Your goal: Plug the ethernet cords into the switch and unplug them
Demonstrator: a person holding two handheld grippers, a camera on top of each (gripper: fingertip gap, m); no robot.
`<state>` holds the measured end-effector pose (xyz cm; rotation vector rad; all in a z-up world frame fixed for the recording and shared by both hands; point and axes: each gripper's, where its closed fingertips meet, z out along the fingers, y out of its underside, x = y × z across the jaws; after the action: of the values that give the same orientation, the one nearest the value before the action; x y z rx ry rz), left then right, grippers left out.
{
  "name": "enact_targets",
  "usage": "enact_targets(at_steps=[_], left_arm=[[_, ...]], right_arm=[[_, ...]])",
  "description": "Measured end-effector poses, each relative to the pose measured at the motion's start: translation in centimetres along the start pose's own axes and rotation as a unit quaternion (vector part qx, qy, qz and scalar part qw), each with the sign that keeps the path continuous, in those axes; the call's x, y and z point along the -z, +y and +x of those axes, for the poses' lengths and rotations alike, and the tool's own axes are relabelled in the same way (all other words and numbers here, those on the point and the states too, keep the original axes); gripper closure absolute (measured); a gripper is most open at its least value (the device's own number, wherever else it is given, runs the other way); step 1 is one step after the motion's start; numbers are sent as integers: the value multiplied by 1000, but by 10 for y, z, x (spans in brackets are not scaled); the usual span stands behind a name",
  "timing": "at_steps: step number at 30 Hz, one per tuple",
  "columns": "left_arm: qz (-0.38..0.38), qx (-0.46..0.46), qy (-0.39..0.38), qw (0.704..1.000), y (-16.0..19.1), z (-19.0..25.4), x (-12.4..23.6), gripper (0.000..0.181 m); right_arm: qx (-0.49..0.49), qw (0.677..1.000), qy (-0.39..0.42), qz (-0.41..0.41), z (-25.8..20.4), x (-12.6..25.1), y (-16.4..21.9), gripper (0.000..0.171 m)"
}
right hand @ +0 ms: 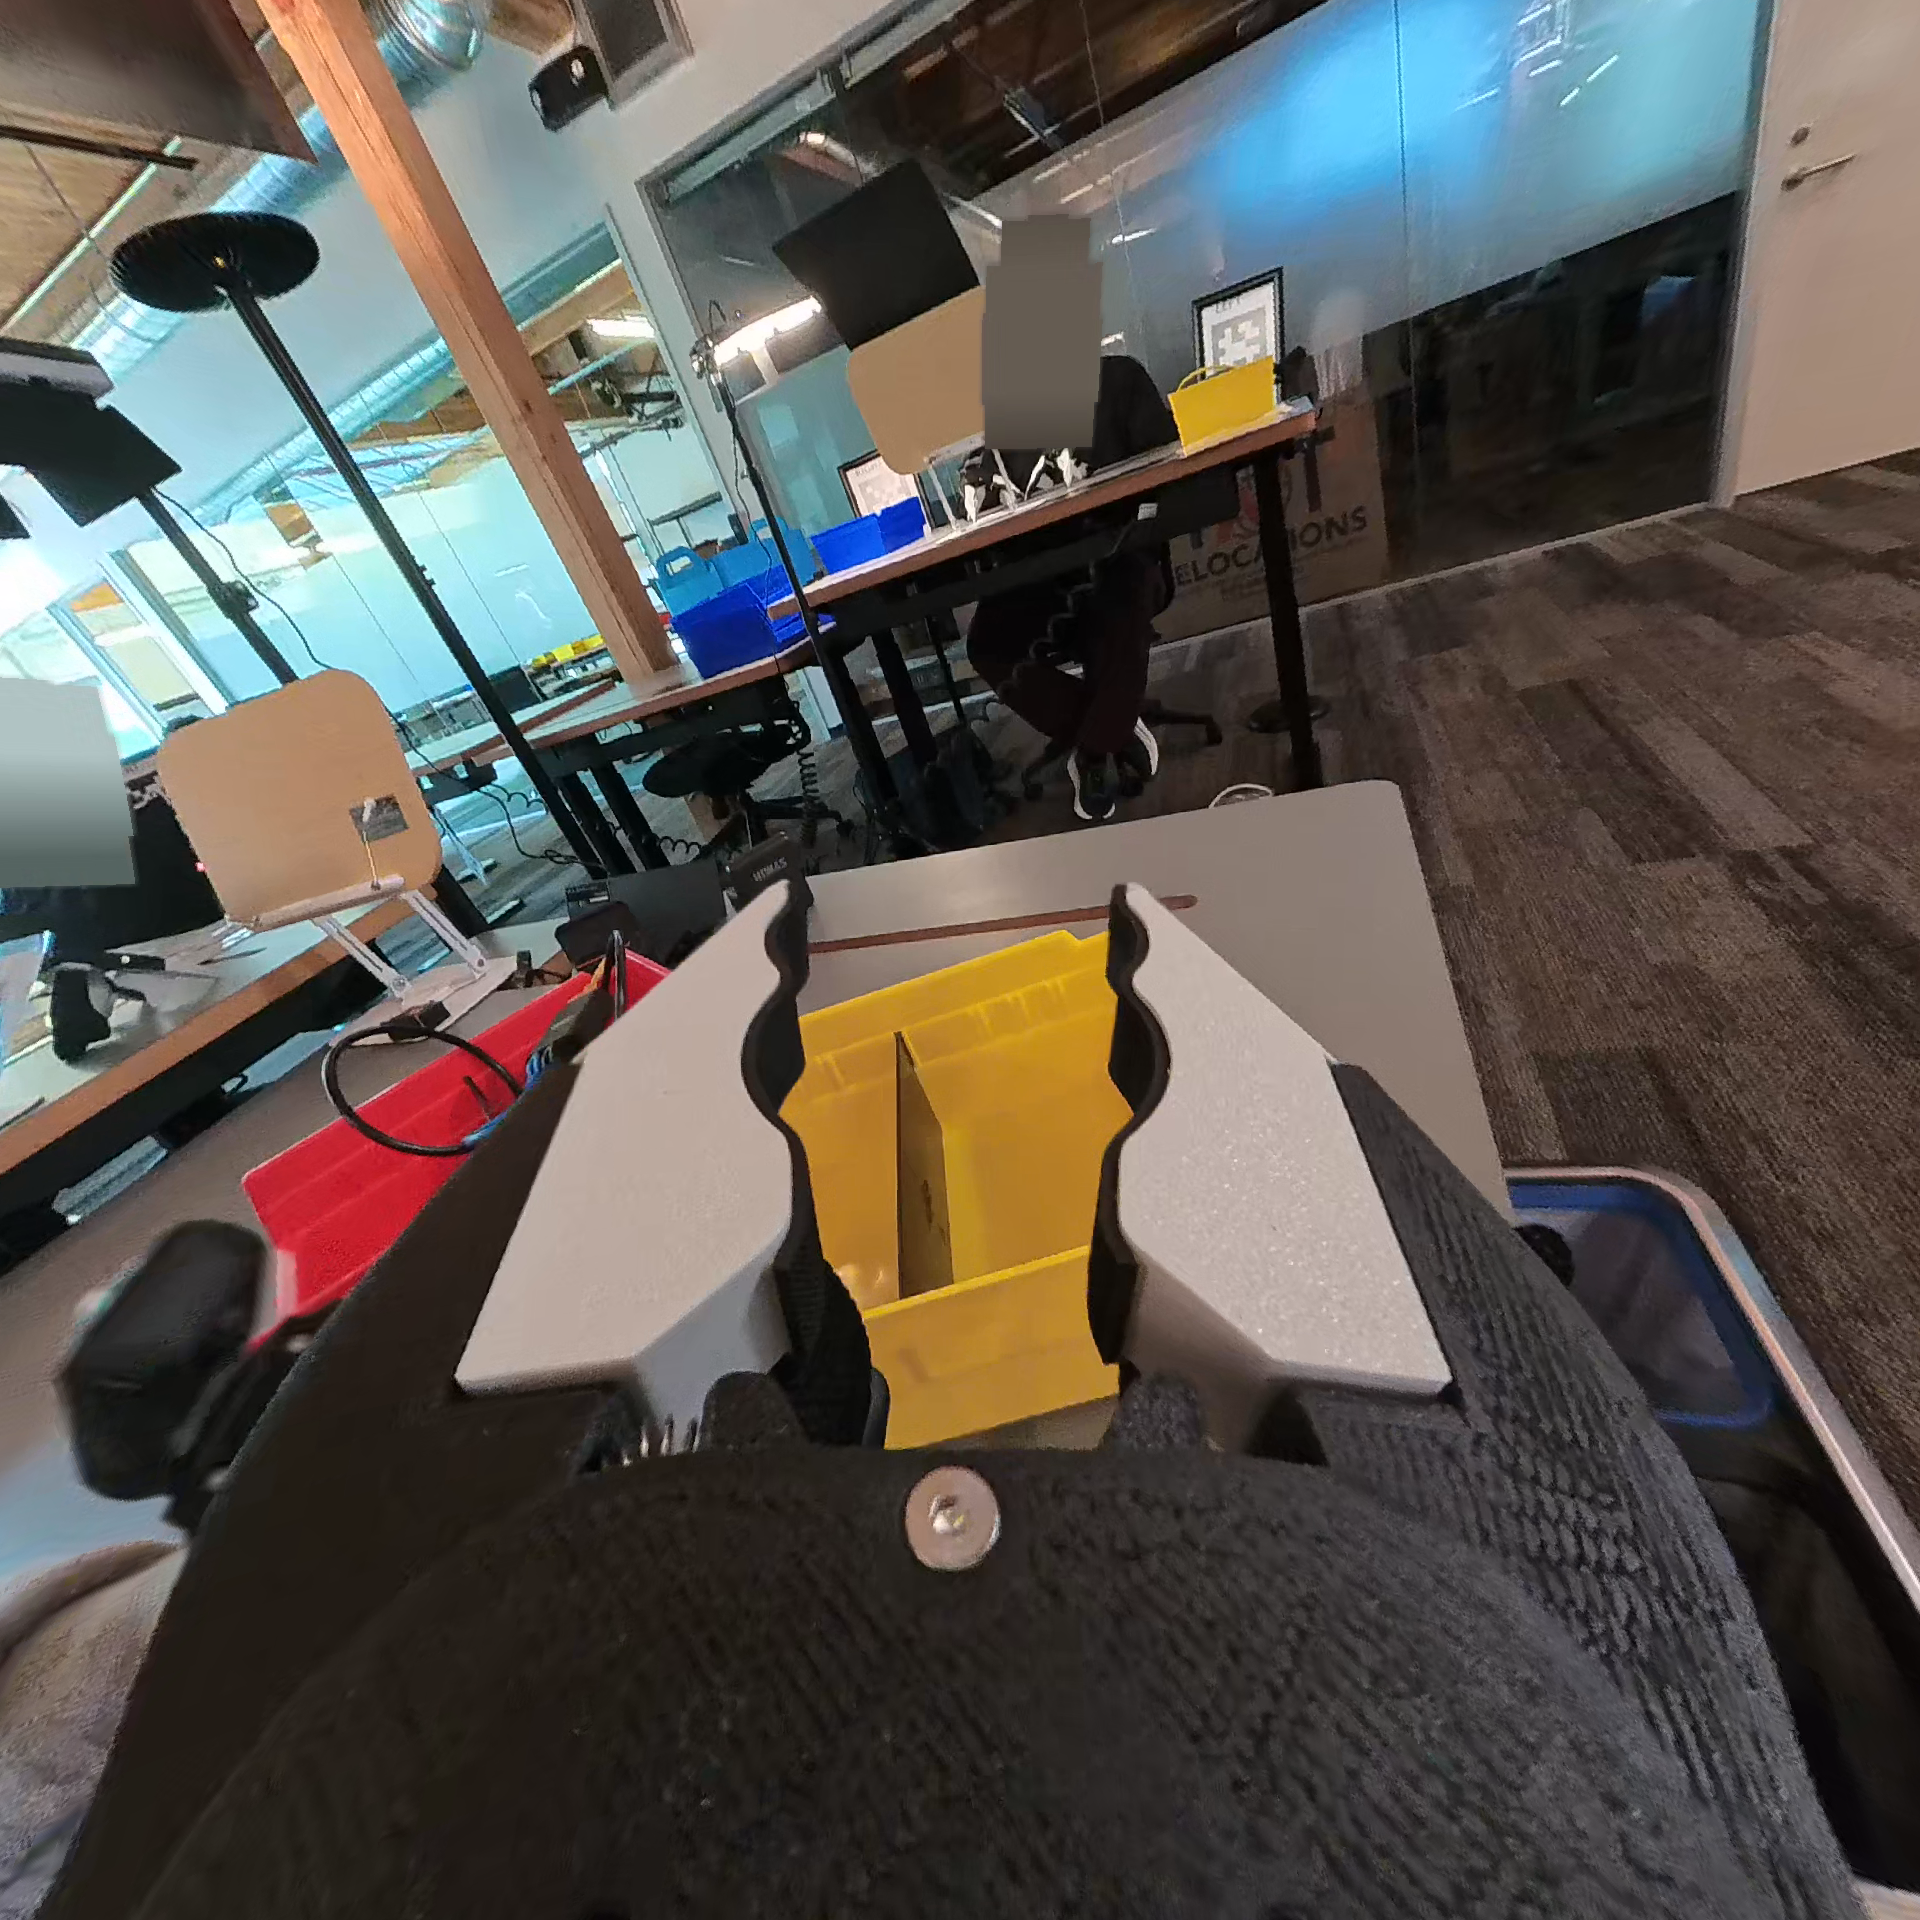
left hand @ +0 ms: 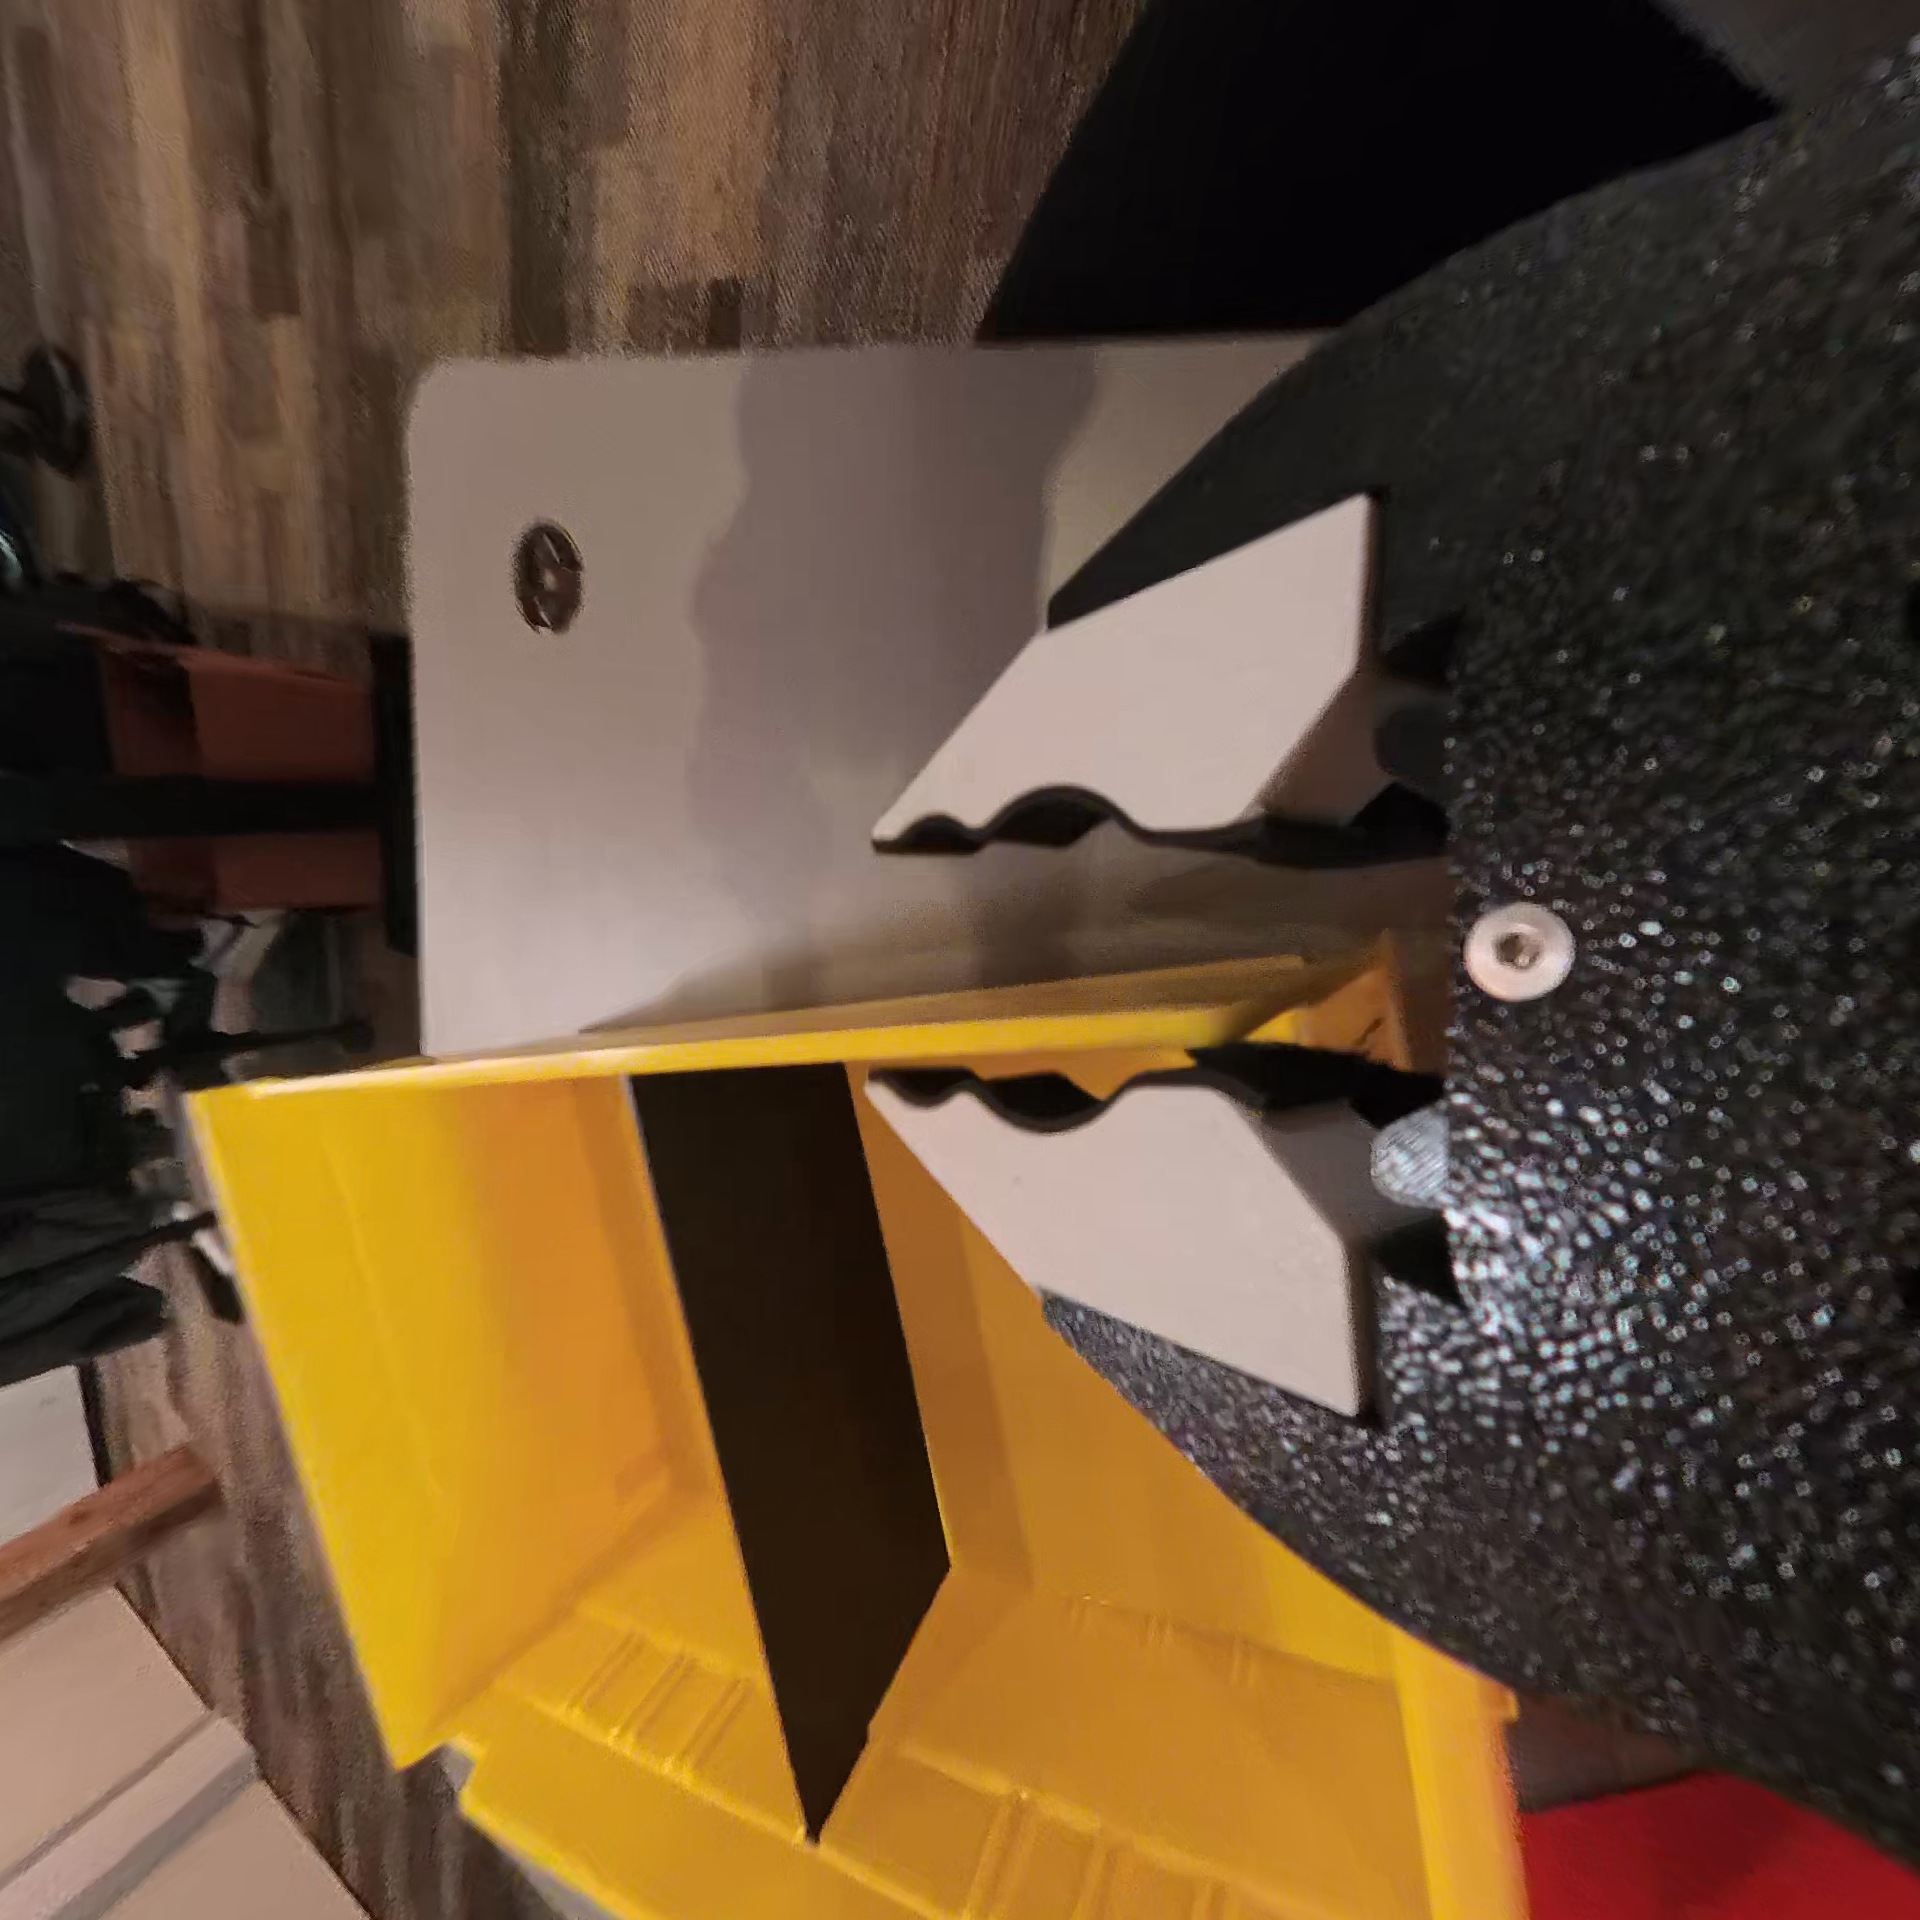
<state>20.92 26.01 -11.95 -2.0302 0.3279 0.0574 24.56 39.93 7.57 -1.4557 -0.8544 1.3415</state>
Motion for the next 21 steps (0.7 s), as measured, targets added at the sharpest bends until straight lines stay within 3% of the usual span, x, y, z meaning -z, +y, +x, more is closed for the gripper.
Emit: enact_targets(at_steps=[4,8,11,14,16,18,21], left_arm=[[59,-43,-4,997,-24,11,53,129],[97,-60,-156,981,-28,-37,128,129],[123,-14,-290,949,-14,-97,199,126],[112,60,-419,899,34,-159,274,128],[78,122,-464,874,81,-189,309,118],[15,182,-492,852,134,-212,330,99],[-25,235,-477,847,179,-223,334,92]], right_arm=[[2,1000,-1,-9,0,-1,3,114],[-10,1000,1,-8,4,0,4,114],[-18,1000,0,-7,5,0,3,114],[-14,1000,1,-7,4,0,3,114],[-9,1000,-1,-7,1,-1,3,114],[-2,1000,-3,-8,-3,-3,3,114],[19,1000,-4,-8,-7,-5,3,113]])
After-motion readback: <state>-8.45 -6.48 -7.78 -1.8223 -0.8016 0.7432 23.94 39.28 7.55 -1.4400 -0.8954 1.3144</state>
